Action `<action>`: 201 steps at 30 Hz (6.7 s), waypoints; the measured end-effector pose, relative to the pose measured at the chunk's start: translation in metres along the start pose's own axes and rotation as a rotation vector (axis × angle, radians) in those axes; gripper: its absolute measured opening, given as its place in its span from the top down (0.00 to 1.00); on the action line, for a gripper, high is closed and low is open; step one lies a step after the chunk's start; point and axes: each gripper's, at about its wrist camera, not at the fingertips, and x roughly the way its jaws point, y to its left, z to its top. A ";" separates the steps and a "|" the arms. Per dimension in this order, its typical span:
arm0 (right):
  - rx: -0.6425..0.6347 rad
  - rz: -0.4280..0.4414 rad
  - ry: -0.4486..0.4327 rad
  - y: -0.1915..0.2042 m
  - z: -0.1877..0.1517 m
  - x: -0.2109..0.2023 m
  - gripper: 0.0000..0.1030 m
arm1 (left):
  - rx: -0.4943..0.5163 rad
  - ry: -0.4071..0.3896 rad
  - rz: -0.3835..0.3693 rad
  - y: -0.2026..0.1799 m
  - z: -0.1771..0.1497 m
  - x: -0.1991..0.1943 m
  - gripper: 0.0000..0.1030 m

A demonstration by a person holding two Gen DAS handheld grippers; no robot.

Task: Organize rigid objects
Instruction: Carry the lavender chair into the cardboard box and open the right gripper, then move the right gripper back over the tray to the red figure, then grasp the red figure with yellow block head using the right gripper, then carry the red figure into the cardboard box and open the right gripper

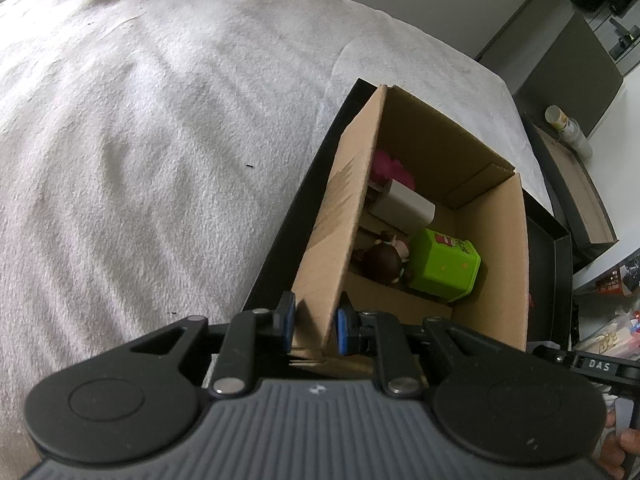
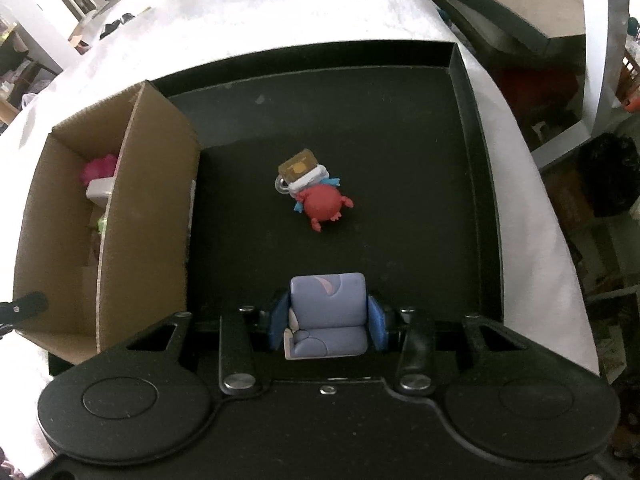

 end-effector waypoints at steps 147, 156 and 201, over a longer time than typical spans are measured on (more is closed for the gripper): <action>-0.133 -0.009 -0.097 -0.004 0.035 0.047 0.25 | 0.031 -0.063 0.017 -0.008 0.000 -0.008 0.85; -0.173 -0.026 -0.123 0.004 0.036 0.056 0.35 | 0.024 -0.057 0.017 -0.006 0.002 -0.007 0.85; -0.135 0.020 -0.260 0.072 0.038 -0.074 0.61 | 0.020 -0.080 -0.023 -0.006 0.000 -0.017 0.85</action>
